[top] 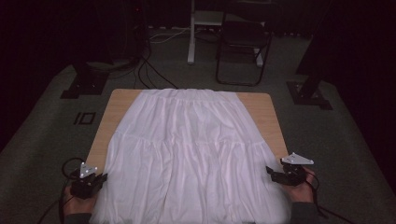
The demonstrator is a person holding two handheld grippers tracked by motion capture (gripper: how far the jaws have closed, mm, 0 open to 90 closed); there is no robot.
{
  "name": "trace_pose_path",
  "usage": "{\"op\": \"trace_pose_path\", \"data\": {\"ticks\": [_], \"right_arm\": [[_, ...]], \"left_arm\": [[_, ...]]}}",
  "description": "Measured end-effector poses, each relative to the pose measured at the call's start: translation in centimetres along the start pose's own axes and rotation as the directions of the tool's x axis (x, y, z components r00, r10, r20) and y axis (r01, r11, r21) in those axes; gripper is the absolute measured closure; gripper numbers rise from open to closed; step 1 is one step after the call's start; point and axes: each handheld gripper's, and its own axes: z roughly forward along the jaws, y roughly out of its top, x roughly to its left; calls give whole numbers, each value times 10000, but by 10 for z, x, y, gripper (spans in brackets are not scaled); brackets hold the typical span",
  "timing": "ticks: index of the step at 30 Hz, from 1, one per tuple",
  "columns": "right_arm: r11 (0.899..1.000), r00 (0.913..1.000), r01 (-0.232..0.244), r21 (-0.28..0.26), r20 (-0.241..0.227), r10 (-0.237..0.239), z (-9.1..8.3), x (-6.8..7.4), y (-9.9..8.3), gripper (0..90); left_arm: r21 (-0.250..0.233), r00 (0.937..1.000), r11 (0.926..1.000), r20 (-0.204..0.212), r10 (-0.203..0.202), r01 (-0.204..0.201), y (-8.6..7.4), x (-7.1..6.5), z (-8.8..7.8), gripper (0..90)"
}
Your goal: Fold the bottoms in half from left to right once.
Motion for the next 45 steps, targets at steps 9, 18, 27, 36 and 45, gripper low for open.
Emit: {"op": "trace_pose_path", "data": {"ticks": [9,18,27,36,45], "right_arm": [[9983,10000,-75,578,-45,78,-6,-2,-23,150],[9993,9968,-47,373,-799,76,-1,0,-28,297],[9995,9955,30,327,-952,2,-4,-1,-25,863],[9991,9988,-155,386,-458,172,-4,-4,-25,881],[9993,9984,-212,297,-520,228,-3,-5,-25,878]], "left_arm": [[-190,9995,9994,70,-297,298,2,11,1,865],[-1065,9948,9895,-172,-1000,976,3,40,-17,869],[-1493,9703,9769,-1645,-1773,1531,4,88,-33,871],[-2070,8659,9521,-4055,-2927,2249,19,133,-56,873],[-3209,9589,9392,-2059,-1953,1224,43,86,-86,871]]}}
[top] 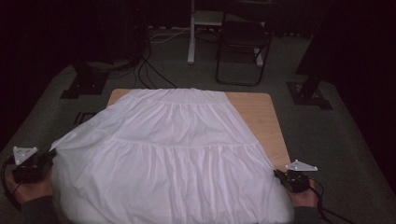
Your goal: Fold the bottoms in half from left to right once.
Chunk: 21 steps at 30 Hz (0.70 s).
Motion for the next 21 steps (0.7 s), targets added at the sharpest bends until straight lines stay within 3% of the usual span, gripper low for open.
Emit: {"op": "trace_pose_path", "data": {"ticks": [3,4,5,7,8,10,11,12,13,14,15,17,18,19,21], "right_arm": [[10000,10000,67,18,-52,-67,0,2,1,877],[9999,9999,103,5,-105,-103,1,2,1,874],[9999,9999,103,5,-105,-103,1,2,1,874],[10000,9999,70,-17,-136,-70,1,2,1,874],[10000,9999,55,-39,-146,-55,1,2,0,874],[10000,9999,27,-61,-157,-28,1,1,0,873],[10000,9999,27,-61,-157,-28,1,1,0,873],[10000,9999,42,-65,-153,-43,1,1,0,873],[10000,9999,37,-68,-157,-39,1,1,0,873],[10000,9999,37,-68,-157,-39,1,1,0,873],[10000,9999,33,-76,-162,-34,1,1,0,873],[10000,9998,-7,-92,-187,5,1,1,0,872],[10000,9998,-11,-97,-200,9,1,1,0,872],[9999,9998,-22,-105,-216,19,1,1,-1,872],[9999,9998,-30,-119,-216,28,1,1,-1,872]], "left_arm": [[-539,9933,9973,1019,544,-491,12,-29,-12,871],[-874,9816,9921,1607,1033,-901,21,-51,-19,871],[-874,9816,9921,1607,1033,-901,21,-51,-19,871],[-1049,9652,9872,2202,1410,-1203,28,-74,-22,871],[-1180,9447,9820,2774,1751,-1474,34,-90,-23,871],[-1365,9098,9699,3407,2372,-2017,42,-118,-23,870],[-1474,8886,9645,3780,2596,-2191,46,-133,-21,870],[-1609,8609,9569,4192,2881,-2419,51,-151,-19,870],[-1724,8163,9515,4892,3072,-2547,57,-176,-14,870],[-1724,8163,9515,4892,3072,-2547,57,-176,-14,870],[-1729,7885,9495,5289,3139,-2620,59,-191,-8,870],[-1692,7411,9399,5799,3383,-2966,62,-222,3,869],[-1604,7127,9375,6137,3397,-3088,62,-242,10,869],[-1586,6999,9366,6282,3399,-3126,62,-250,13,870],[-1670,6307,9264,6904,3543,-3376,60,-290,20,869]]}}
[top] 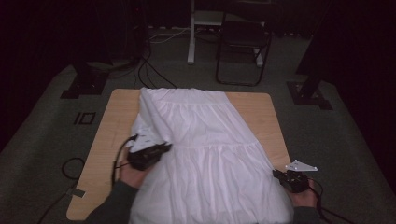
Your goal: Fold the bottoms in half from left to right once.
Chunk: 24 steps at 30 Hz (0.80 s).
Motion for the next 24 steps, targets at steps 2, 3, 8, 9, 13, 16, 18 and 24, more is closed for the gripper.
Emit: {"op": "trace_pose_path", "data": {"ticks": [2,3,8,9,13,16,18,24], "right_arm": [[10000,10000,12,-13,-3,-12,0,0,0,872],[10000,10000,30,-5,20,-30,0,0,0,872],[10000,9999,72,11,75,-73,0,1,0,866],[10000,9999,80,13,76,-80,0,1,0,858],[9999,9999,-49,-95,136,51,0,-1,-1,778],[9999,10000,-35,-119,57,36,1,0,-1,719],[10000,10000,-2,-61,83,3,1,3,0,678],[10000,10000,81,-9,-20,-81,3,6,2,588]], "left_arm": [[53,9967,9997,773,252,-257,7,-21,27,869],[41,9938,9995,1062,317,-324,10,-31,40,868],[1069,9797,9914,1930,534,-750,-1,-56,98,720],[1097,9802,9925,1956,320,-543,-4,-54,99,676],[773,9877,9967,1558,135,-258,-11,-38,71,553],[603,9970,9982,762,-102,56,-18,-19,41,529],[673,9991,9974,319,-280,258,-26,-8,26,515],[1087,9962,9903,-159,-854,866,-65,14,-5,464]]}}
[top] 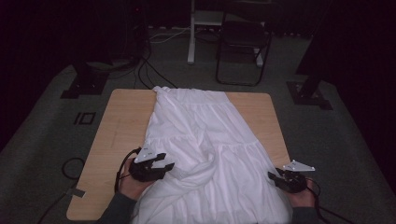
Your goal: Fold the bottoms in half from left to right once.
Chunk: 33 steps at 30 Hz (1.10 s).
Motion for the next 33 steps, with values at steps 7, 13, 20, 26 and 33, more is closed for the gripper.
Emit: {"op": "trace_pose_path", "data": {"ticks": [7,13,20,26,33], "right_arm": [[9999,9999,81,-67,-113,-81,1,1,0,533],[9999,9998,117,-87,-150,-119,1,2,-1,513],[9999,9998,123,-78,-123,-124,1,3,-1,501],[9996,9984,250,100,503,-255,-2,15,10,469],[9948,9984,487,-891,-234,-510,-16,50,44,415]], "left_arm": [[963,9999,9953,114,-84,73,-38,-11,12,382],[1490,9993,9888,330,-172,121,-53,-22,32,377],[1353,9961,9870,246,847,-873,-57,-52,34,694],[573,9762,9900,1829,1166,-1290,-39,-81,32,818],[117,8811,9769,4343,1873,-2135,-6,-120,50,629]]}}
